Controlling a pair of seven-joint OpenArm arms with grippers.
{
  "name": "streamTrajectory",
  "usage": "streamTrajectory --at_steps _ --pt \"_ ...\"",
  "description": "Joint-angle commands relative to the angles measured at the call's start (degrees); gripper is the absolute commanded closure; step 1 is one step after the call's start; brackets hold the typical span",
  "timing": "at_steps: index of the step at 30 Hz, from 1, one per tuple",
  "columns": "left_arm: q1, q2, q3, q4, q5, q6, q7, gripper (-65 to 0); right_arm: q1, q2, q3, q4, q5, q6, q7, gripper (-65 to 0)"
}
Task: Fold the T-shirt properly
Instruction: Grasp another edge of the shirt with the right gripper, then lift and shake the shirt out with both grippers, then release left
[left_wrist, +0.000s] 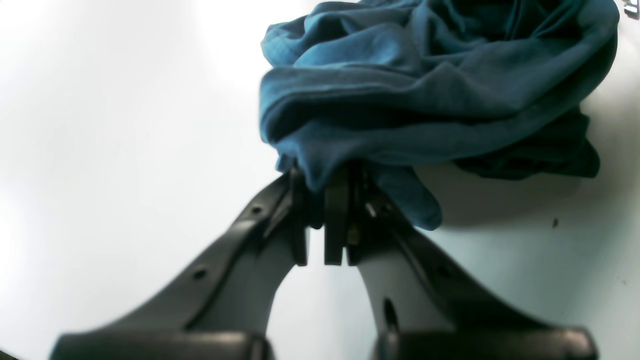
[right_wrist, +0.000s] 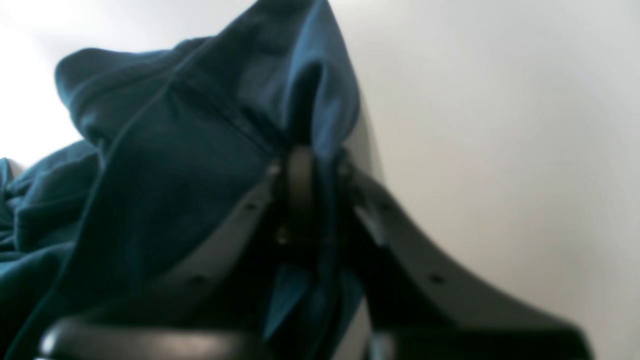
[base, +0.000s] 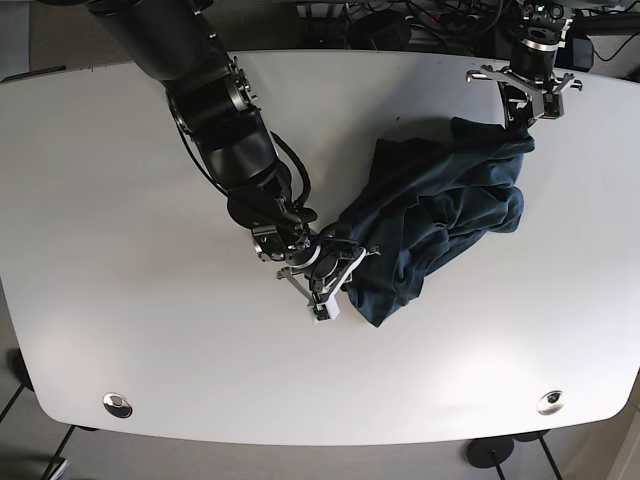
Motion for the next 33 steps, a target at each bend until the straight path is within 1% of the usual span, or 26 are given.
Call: streamTrajectory --at_steps 1,2,3,4,6,7,8,10,11,12,14,17,19,21,22,23,25,26,28,29,31,33 --pt "0.38 -0.39 -0.42 0.93 -2.88 -0.15 -1.72 0.0 2.01 -0.26 0.19 2.1 0.6 0.14 1.3 -2.5" --pt "0.47 -0.39 -0.51 0.93 -6.57 -0.15 -1.63 0.0 1.22 -0.17 0.28 5.26 0.6 0.14 0.95 -1.7" --pt "0.64 -0.47 -0.6 0.93 -8.68 -0.15 -1.19 0.0 0.08 0.62 0.81 8.07 0.6 0.05 0.6 -1.7" --pt "0.64 -1.62 -0.6 1.28 -10.88 -0.15 2.06 0.0 -1.33 2.12 3.09 13.61 0.6 0.05 -1.86 -1.7" --pt "0.55 -2.85 -0.86 1.89 -13.96 -0.15 6.72 0.0 -3.09 2.73 6.96 20.82 0.16 0.05 -6.35 -1.7" --pt "0.55 -3.29 -2.62 2.77 -16.95 -0.15 8.48 0.0 -4.23 2.82 9.86 25.83 -0.02 0.05 -9.16 -1.7" --pt "0.47 -3.64 -3.85 3.83 -19.41 -0.15 10.06 0.0 -5.28 4.58 11.8 31.02 -0.02 0.05 -11.71 -1.7" --pt "0.38 -5.31 -5.52 5.41 -22.22 -0.15 12.88 0.0 -6.87 6.87 13.2 38.76 0.51 0.05 -15.67 -1.7" --pt "0.38 -6.28 -6.05 5.58 -23.89 -0.15 13.58 0.0 -7.48 7.57 14.26 41.92 0.51 0.05 -16.9 -1.7" --pt "-0.15 -7.95 -7.1 5.76 -26.79 -0.15 14.37 0.0 -7.83 8.36 15.66 45.96 0.51 0.05 -19.01 -1.7" --pt "-2.08 -10.76 -8.25 5.85 -30.84 -0.15 16.48 0.0 -7.75 8.71 16.89 49.66 0.42 0.05 -21.03 -1.7" --pt "-8.41 -16.12 -10.09 5.67 -36.55 -0.15 22.11 0.0 -5.2 8.71 18.48 52.73 -0.02 0.4 -22.79 -1.7" --pt "-14.83 -19.37 -11.24 5.5 -40.59 -0.15 27.29 -0.1 -2.56 8.8 19.0 52.91 -0.02 0.57 -24.02 -1.7" --pt "-23.01 -22.72 -11.76 5.41 -44.02 -0.15 33.36 -0.3 0.43 10.12 18.92 52.91 0.42 0.57 -24.28 -1.7" --pt "-26.88 -24.03 -11.68 5.41 -44.38 -0.15 35.91 -0.3 2.28 10.12 18.92 52.73 0.42 0.57 -24.28 -1.7" --pt "-32.85 -26.23 -11.59 5.41 -43.76 -0.15 39.07 -0.4 5.09 10.21 18.83 52.47 0.07 0.57 -24.28 -1.7" --pt "-40.85 -28.96 -8.07 5.32 -41.21 -0.15 41.62 -0.4 8.87 10.91 18.83 51.24 0.07 0.57 -24.37 -1.7" --pt "-44.63 -30.63 -5.35 5.23 -39.45 -0.15 41.62 -0.4 11.16 12.4 18.83 50.54 0.6 0.57 -24.37 -1.7" --pt "-51.23 -33.88 -0.07 3.91 -36.9 -0.15 41.45 -0.4 15.11 13.63 18.83 50.18 0.69 0.57 -24.72 -1.7" --pt "-56.41 -35.9 2.13 2.07 -35.76 -0.15 41.45 -0.4 18.28 14.25 18.83 50.1 0.51 0.57 -25.78 -1.7" --pt "-63.97 -36.52 4.59 -2.24 -34.62 -0.23 41.36 -0.4 22.32 15.83 18.83 48.51 0.6 0.66 -26.22 -1.9" --pt "-70.48 -36.78 7.22 -5.58 -33.56 -0.32 41.36 -0.4 24.61 16.36 18.83 48.78 0.6 0.66 -26.57 -1.9"
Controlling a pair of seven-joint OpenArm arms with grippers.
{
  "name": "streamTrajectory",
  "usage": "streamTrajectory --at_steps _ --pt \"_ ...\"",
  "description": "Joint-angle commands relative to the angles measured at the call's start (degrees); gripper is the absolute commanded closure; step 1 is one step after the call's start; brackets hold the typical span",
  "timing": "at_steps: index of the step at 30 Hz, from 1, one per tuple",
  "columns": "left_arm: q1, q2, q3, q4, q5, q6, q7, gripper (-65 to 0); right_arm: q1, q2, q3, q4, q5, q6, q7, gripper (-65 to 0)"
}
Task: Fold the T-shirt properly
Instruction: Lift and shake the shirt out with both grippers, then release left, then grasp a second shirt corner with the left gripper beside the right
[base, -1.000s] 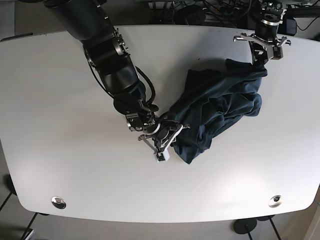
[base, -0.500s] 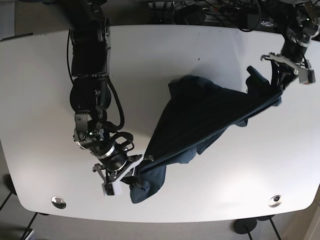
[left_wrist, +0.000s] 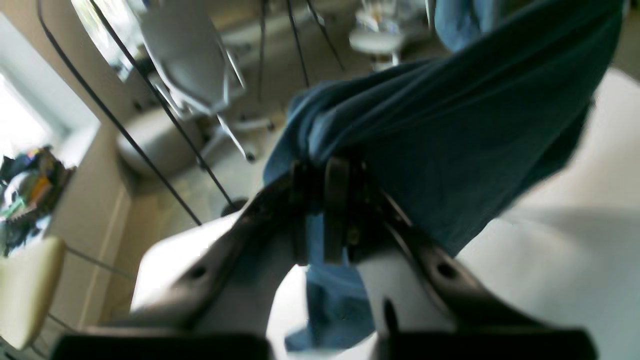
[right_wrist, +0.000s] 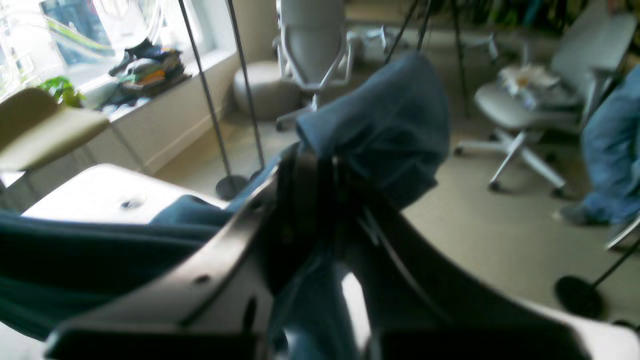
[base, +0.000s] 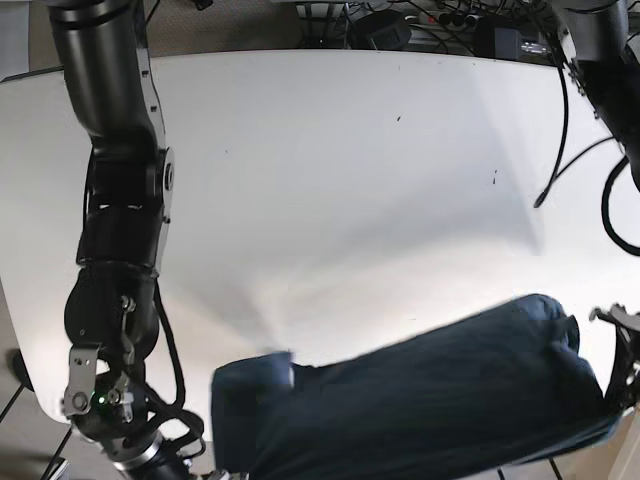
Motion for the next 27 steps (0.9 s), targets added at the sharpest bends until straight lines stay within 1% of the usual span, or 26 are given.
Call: streamTrajectory --at_steps 1,3,4,5,6,7,8,9,10,12,14,15,16,18,19,20,22,23,24,25,27 --pt "-5.47 -1.92 0.3 -0.97 1.48 0.37 -1.06 -0.4 3.32 1.63 0.32 2.01 -0.63 -0.67 0.79 -1.9" --pt "-5.73 -2.1 0.21 -1.06 2.62 -1.82 -1.06 -0.4 3.06 3.74 0.32 2.62 -0.63 -0.67 -0.35 -1.9" --pt "-5.55 -1.83 0.3 -1.15 3.85 -3.32 -1.06 -0.4 1.12 4.62 0.58 2.62 -0.63 -0.67 -0.35 -1.9" --pt "-4.32 -1.75 0.21 -1.15 4.47 -4.2 -1.06 -0.4 -1.08 4.8 0.58 3.15 -0.63 -0.67 -0.26 -1.9" --pt "-1.86 -1.66 0.03 -0.97 4.64 -5.43 -1.06 -0.3 -3.36 4.97 0.67 4.73 -0.63 -0.67 -0.26 -1.9" --pt "2.45 -1.66 -0.14 -0.18 4.47 -7.01 -1.06 -0.3 -8.2 5.15 1.02 7.55 -0.8 -0.67 -0.26 -1.9" --pt "5.26 -1.57 -0.41 0.7 4.82 -7.71 -1.06 -0.3 -12.15 5.77 2.95 9.13 -0.71 -0.67 -0.26 -1.9" --pt "9.66 0.28 -1.37 1.14 4.82 -8.15 -1.06 -0.3 -17.95 5.68 5.5 10.98 -0.54 -0.67 -0.26 -1.9" --pt "12.82 1.51 -2.69 1.4 4.82 -8.24 -1.06 -0.3 -22.0 5.06 6.91 12.38 -0.54 -0.58 -0.26 -1.9" --pt "23.55 3.62 -7.61 1.58 4.91 -8.24 -1.5 -0.3 -33.95 3.83 9.46 17.66 -0.54 -0.58 -0.17 -1.9" --pt "28.56 5.81 -7.79 0.96 5.0 -8.24 -4.84 -0.3 -40.11 2.42 10.78 18.27 -0.63 -0.58 0.79 -1.9" --pt "33.57 7.13 -8.14 0.88 5.0 -8.24 -7.83 -0.3 -45.74 1.19 11.57 19.06 -0.63 -0.58 2.46 -1.9" --pt "36.64 7.75 -8.23 0.52 5.0 -8.24 -9.59 -0.1 -49.16 0.58 12.01 20.21 -0.63 -0.58 3.43 -1.9" --pt "40.42 8.28 -7.7 -0.27 5.08 -8.24 -12.84 -0.1 -54.44 -0.74 12.18 21.0 -0.63 -0.58 4.75 -1.9" --pt "41.48 9.86 -6.74 -1.15 5.08 -8.15 -14.25 -0.1 -57.25 -1.44 11.92 21.26 -0.63 -0.58 5.37 -1.9" --pt "41.66 10.65 -6.56 -1.15 5.26 -8.15 -14.43 -0.1 -60.06 -1.79 11.92 22.05 -0.63 -0.58 5.37 -1.9" --pt "42.97 11.7 -6.38 -0.88 8.42 -8.15 -14.6 0.0 -65.78 -2.32 11.92 25.22 -0.63 -0.58 5.37 -1.9" --pt "42.89 12.67 -6.21 -0.88 10.01 -8.15 -14.6 0.0 -67.98 -2.41 11.92 26.27 -0.63 -0.06 5.37 -1.9" --pt "42.89 14.78 -6.3 -0.88 12.03 -8.15 -14.6 0.0 -70.88 -2.41 11.83 27.41 -0.63 1.97 5.37 -1.9" --pt "42.71 15.84 -6.38 -0.53 13.26 -8.15 -14.6 -0.1 -72.72 -2.41 12.18 28.12 -0.63 2.93 5.28 -1.9" --pt "40.69 17.16 -6.21 0.26 15.9 -8.15 -14.52 -0.4 -75.98 -2.32 12.36 28.47 -0.63 3.9 5.37 -1.9"
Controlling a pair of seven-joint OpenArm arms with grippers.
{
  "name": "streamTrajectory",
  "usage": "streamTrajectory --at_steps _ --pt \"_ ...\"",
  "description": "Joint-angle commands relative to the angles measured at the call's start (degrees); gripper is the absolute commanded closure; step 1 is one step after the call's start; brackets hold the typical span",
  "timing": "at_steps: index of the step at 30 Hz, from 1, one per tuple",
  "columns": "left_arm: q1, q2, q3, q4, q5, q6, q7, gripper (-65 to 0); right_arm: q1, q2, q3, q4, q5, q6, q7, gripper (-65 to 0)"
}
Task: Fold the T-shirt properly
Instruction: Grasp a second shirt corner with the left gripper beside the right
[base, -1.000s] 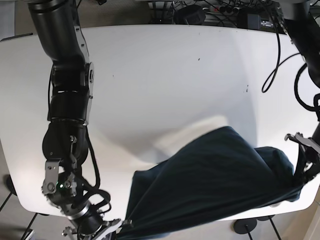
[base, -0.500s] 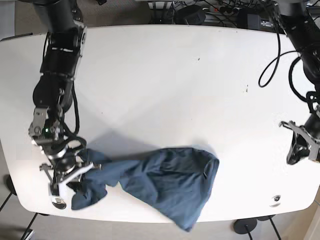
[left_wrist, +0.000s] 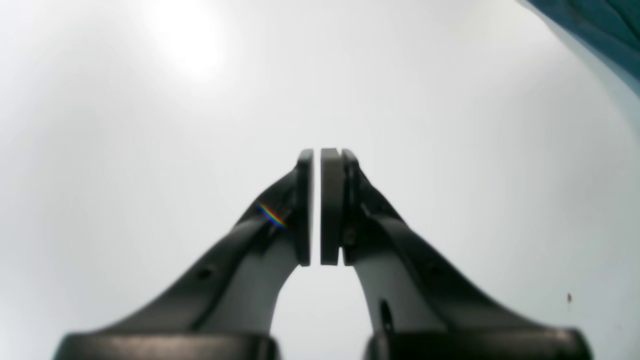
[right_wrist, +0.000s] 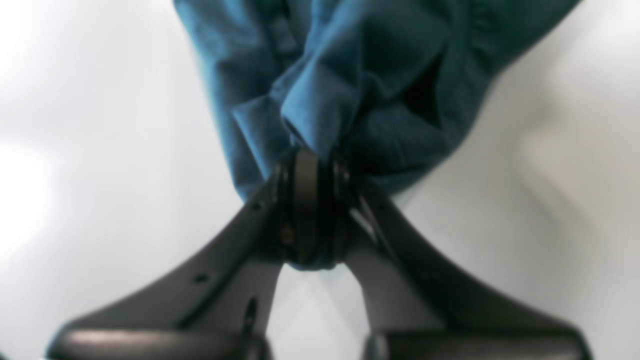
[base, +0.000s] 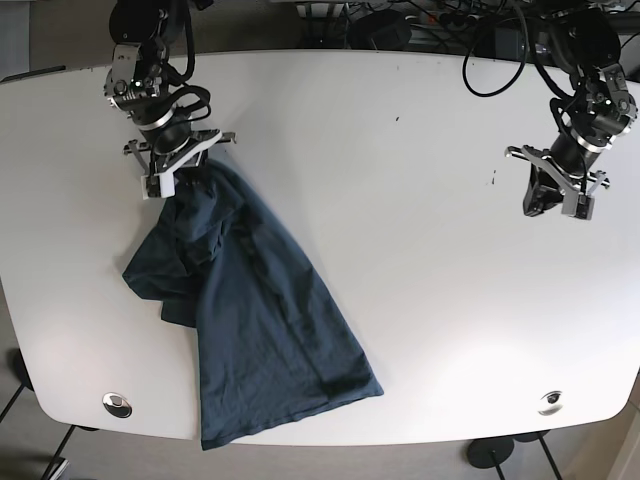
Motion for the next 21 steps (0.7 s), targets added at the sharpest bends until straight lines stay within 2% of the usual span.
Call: streamTrajectory --at_steps 1,3,5,8,10,12,13,18,21 --pt "-3.47 0.55 -0.35 1.72 1.17 -0.17 -1.7 -0.4 -2.26 0.61 0.27 1.52 0.73 0.51 1.45 -1.9" --pt "-5.84 3.19 -0.26 1.72 4.6 -0.17 -1.7 -0.6 -6.22 0.78 0.36 2.49 0.73 0.51 1.45 -1.9" --pt "-7.78 4.42 2.55 1.55 7.59 -0.17 -1.62 -4.7 -9.82 0.78 1.24 3.54 0.73 0.6 1.54 -1.9" --pt "-10.33 6.18 6.95 1.55 8.91 -0.09 -1.62 -26.4 -12.46 0.61 2.38 3.72 0.73 3.5 1.54 -1.9" --pt "-12.61 7.23 9.14 0.05 9.0 -0.09 -1.62 -38.8 -13.25 0.61 2.38 3.72 0.73 4.29 1.54 -1.9" --pt "-15.16 8.02 12.4 -3.2 9.0 0.0 -1.97 -47.2 -13.51 0.61 2.38 3.72 0.73 4.29 1.54 -1.9" --pt "-16.57 8.02 14.07 -5.22 9.0 0.0 -2.06 -48.9 -13.51 0.61 2.38 3.72 0.73 4.29 1.54 -1.9" --pt "-27.82 9.6 22.77 -20.87 8.64 0.0 -2.41 -49.2 -13.51 0.52 2.03 3.72 0.73 4.29 1.54 -1.9" --pt "-34.24 12.24 25.94 -32.3 8.82 0.0 -6.54 -49.2 -13.16 0.43 1.94 3.72 0.73 4.29 1.54 -1.9"
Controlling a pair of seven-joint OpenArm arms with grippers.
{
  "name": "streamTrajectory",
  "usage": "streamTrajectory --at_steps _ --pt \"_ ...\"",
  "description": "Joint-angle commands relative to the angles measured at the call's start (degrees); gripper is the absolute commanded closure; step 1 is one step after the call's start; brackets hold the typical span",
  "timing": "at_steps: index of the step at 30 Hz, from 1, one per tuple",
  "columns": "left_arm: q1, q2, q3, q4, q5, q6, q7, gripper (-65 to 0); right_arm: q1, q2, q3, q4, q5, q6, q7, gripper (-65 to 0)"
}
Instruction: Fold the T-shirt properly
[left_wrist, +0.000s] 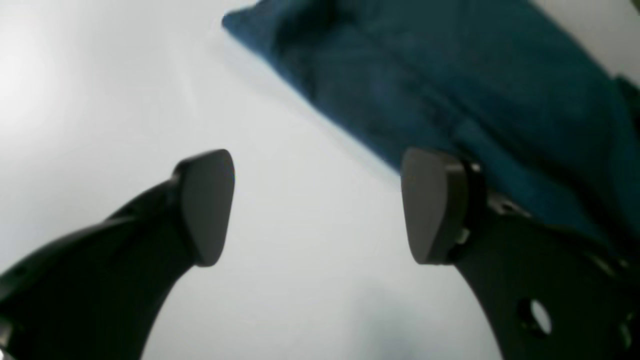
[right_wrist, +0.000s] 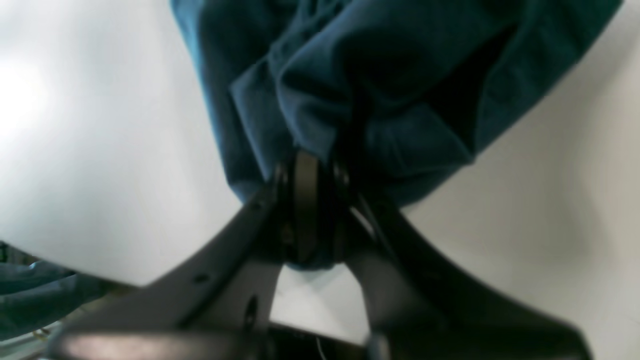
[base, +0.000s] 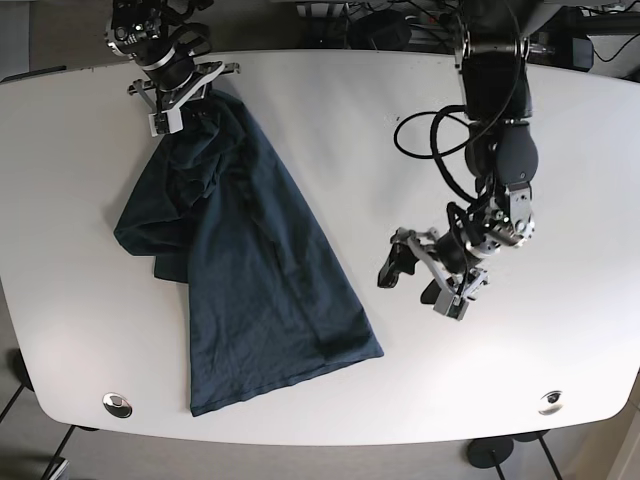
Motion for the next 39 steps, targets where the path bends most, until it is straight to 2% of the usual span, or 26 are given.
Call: streamTrajectory --at_steps 1,7,9,13,15,17,20,22,23,26,29,31,34,36,39 --pt "-3.95 0.86 3.04 -4.77 -0.88 -0.44 -3.38 -49.2 -0.05 0.37 0.17 1.18 0.68 0.16 1.34 -1.9" --pt "-8.97 1.21 17.99 -17.26 -0.88 0.18 -14.28 -49.2 -0.05 0.19 0.17 1.18 0.68 0.16 1.34 -1.9" --pt "-9.14 1.12 25.02 -17.78 -0.88 4.93 -16.74 -49.2 -0.05 0.19 0.17 1.18 0.68 0.16 1.34 -1.9" --pt "-10.72 0.77 36.97 -18.49 -0.8 12.14 -17.36 -49.2 -0.05 0.19 0.17 1.18 0.68 0.16 1.34 -1.9" --pt "-11.69 0.68 39.79 -21.13 -0.8 14.95 -17.36 -48.5 -0.05 0.19 0.17 1.18 0.68 0.16 1.34 -1.9" --pt "-13.71 0.77 42.25 -25.78 -0.8 16.27 -17.36 -41.8 0.04 0.19 0.17 1.18 0.68 0.16 1.43 -1.9" --pt "-15.82 0.68 44.36 -31.85 -0.88 16.18 -17.36 -19.0 1.36 0.19 0.26 1.18 0.68 0.16 1.43 -1.9" --pt "-15.56 -1.52 42.6 -31.94 -0.97 16.18 -17.36 -3.2 2.5 0.19 0.52 1.18 0.68 0.16 1.43 -1.9" --pt "-15.56 -2.57 40.67 -31.94 -0.97 16.18 -17.27 0.0 3.12 0.19 0.52 1.18 0.68 0.16 1.43 -1.9" --pt "-11.69 -5.47 32.67 -30.71 -1.15 16.0 -17.18 0.0 6.46 0.19 0.35 1.01 0.68 0.07 1.34 -1.9" --pt "-5.27 -9.6 24.58 -22.18 -1.15 16.0 -16.92 0.0 10.33 0.19 0.17 0.48 0.68 0.07 1.08 -1.9" --pt "2.11 -12.59 16.05 -11.72 -1.24 16.0 -11.64 0.0 13.49 0.1 -1.41 -1.19 0.68 0.07 1.08 -1.9" --pt "15.91 -12.59 1.46 7.53 -1.15 16.0 -3.99 0.0 16.39 0.19 -4.22 -2.77 0.68 -0.1 1.08 -1.9" --pt "22.86 -12.42 -3.46 18.44 -1.15 16.0 0.14 0.0 16.83 -0.07 -5.8 -2.77 0.68 -0.19 1.08 -1.9" --pt "31.21 -12.33 -5.93 30.57 -1.24 16.0 3.3 0.0 15.78 -2.01 -5.8 -1.89 0.68 -0.19 1.08 -1.9"
